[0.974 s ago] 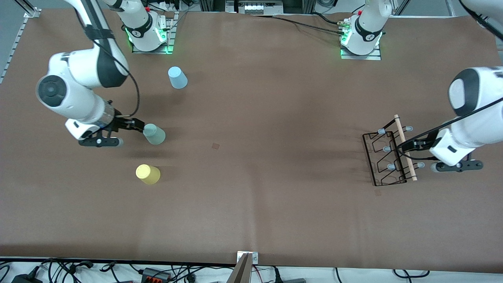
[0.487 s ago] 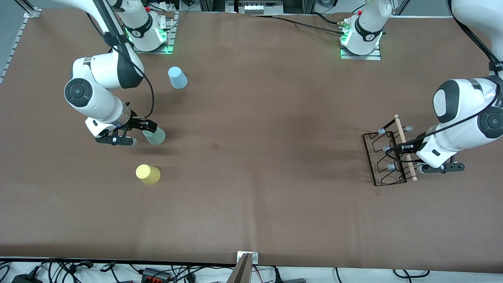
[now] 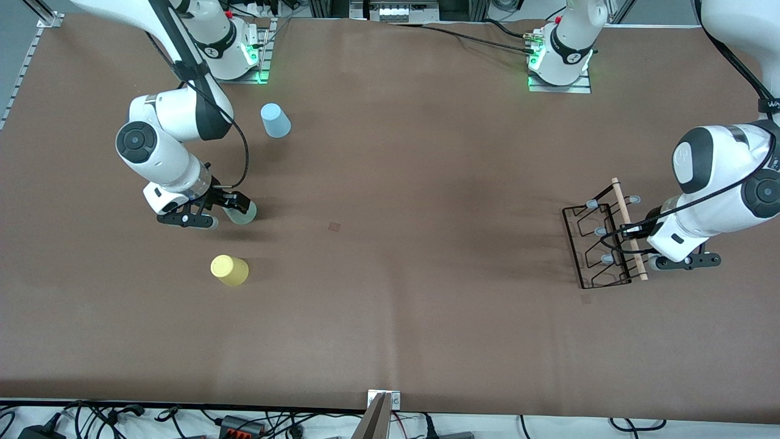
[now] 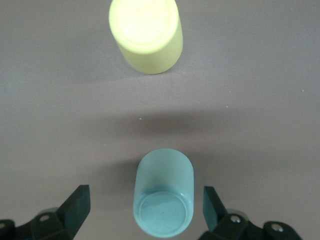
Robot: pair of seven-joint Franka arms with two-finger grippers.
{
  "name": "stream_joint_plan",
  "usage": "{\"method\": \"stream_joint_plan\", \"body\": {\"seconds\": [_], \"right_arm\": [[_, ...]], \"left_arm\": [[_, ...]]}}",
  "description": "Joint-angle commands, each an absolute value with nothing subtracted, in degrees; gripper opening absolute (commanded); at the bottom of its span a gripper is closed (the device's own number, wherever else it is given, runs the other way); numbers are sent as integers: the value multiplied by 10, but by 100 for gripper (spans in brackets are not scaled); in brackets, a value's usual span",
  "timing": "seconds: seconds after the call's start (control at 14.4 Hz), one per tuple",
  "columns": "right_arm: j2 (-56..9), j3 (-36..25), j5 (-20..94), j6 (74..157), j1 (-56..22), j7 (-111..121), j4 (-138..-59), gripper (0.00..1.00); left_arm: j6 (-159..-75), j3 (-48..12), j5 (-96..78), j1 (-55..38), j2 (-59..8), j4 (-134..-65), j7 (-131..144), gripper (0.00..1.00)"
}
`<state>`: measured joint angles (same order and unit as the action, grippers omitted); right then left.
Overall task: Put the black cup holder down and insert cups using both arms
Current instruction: 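Grasp the rack's wooden rod with the left gripper and lift it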
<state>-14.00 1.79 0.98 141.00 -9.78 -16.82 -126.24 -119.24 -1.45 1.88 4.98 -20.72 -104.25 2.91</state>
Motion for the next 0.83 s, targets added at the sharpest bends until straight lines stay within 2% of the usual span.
{"method": "stream_joint_plan", "body": {"seconds": [0.0, 0.21, 0.42, 0.77], "right_arm": [[-139, 18, 12, 1454, -97, -176, -1293, 100], [-139, 18, 12, 1474, -98, -176, -1305, 100], [-140, 18, 12, 1475, -98, -175, -1304, 100], [-146, 18, 12, 1469, -101, -174, -1307, 100]], "left_arm": [[-1189, -15, 26, 51, -201, -1041, 18, 4], [-1167, -24, 27, 46, -183, -1020, 24, 2], [-1091, -42, 27, 29, -185, -949, 25, 2], [-1080, -47, 20, -81, -191, -916, 92, 2]]}}
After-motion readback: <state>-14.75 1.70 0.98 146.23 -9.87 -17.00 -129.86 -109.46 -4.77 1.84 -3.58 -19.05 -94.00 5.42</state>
